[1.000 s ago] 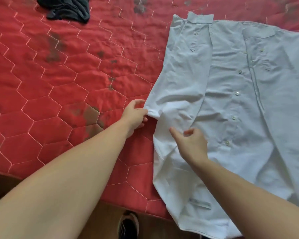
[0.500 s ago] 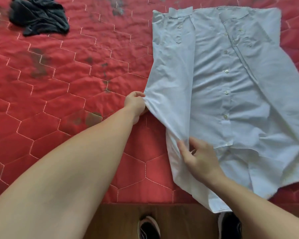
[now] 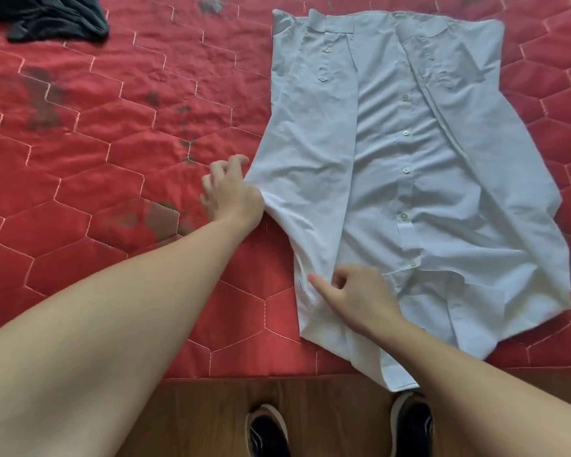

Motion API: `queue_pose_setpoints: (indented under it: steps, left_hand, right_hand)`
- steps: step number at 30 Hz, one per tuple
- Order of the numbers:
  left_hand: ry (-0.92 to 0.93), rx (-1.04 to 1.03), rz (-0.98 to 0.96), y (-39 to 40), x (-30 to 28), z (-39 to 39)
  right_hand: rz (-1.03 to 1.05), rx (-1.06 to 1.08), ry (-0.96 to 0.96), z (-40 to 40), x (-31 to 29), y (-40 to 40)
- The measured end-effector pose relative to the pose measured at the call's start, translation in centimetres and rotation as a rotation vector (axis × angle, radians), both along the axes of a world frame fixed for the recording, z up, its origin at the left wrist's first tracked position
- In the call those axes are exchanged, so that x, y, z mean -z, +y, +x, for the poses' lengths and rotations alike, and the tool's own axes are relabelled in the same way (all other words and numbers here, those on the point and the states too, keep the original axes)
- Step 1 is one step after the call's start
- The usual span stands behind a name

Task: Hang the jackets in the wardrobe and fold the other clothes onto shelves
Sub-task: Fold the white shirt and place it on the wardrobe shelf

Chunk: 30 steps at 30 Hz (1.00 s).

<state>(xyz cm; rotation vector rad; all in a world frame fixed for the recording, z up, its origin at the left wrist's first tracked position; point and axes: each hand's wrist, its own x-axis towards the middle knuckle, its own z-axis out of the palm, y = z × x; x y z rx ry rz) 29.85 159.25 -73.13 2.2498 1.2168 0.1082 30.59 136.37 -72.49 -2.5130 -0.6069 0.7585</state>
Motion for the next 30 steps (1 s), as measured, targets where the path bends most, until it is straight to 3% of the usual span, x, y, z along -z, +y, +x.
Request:
queue_pose_setpoints:
  steps: [2, 4, 5, 7, 9, 11, 14, 16, 22, 27, 30]
  left_hand:
    - [-0.161, 0.223, 0.133, -3.6, -1.2, -0.6]
    - [-0.161, 0.475, 0.164, -7.4, -1.4, -1.3]
    - [-0.041, 0.59, 0.173, -8.9, -1.1, -1.8]
    - [0.306, 0.732, 0.126, -10.6, 0.4, -3.2]
    - [0.469, 0.751, 0.102, -11.4, 1.5, -4.7]
    - [0.501, 0.731, 0.167, -12.3, 1.3, -5.4]
    - [0.455, 0.742, 0.241, -14.5, 0.2, -7.5]
    - [0.358, 0.778, 0.252, -16.3, -0.4, -9.9]
    - [0.406, 0.867, 0.092, -17.2, 0.2, -13.5]
    - [0.121, 0.711, 0.175, -18.4, 1.2, -13.4]
    - [-0.004, 0.651, 0.249, -19.3, 1.0, -13.0]
  right_hand:
    - [0.088, 0.043, -0.198, 1.1, -0.2, -0.9]
    - [0.106, -0.025, -0.453, 3.3, 0.1, -2.8]
    - [0.046, -0.064, -0.535, 4.6, 0.5, -4.2]
    - [-0.162, -0.157, -0.485, 7.1, 1.2, -7.4]
    - [-0.312, -0.303, -0.353, 8.5, 1.6, -10.2]
    - [-0.279, -0.4, -0.295, 9.3, 1.3, -12.3]
    - [-0.094, -0.427, -0.471, 11.0, -0.9, -15.3]
    - [-0.09, -0.403, -0.533, 12.7, -1.9, -18.6]
    - [-0.252, -0.476, -0.329, 14.3, -1.8, -27.6]
    - [-0.067, -0.588, -0.386, 12.6, 0.3, -28.3]
    - [0.015, -0.547, -0.468, 11.8, 0.7, -27.2]
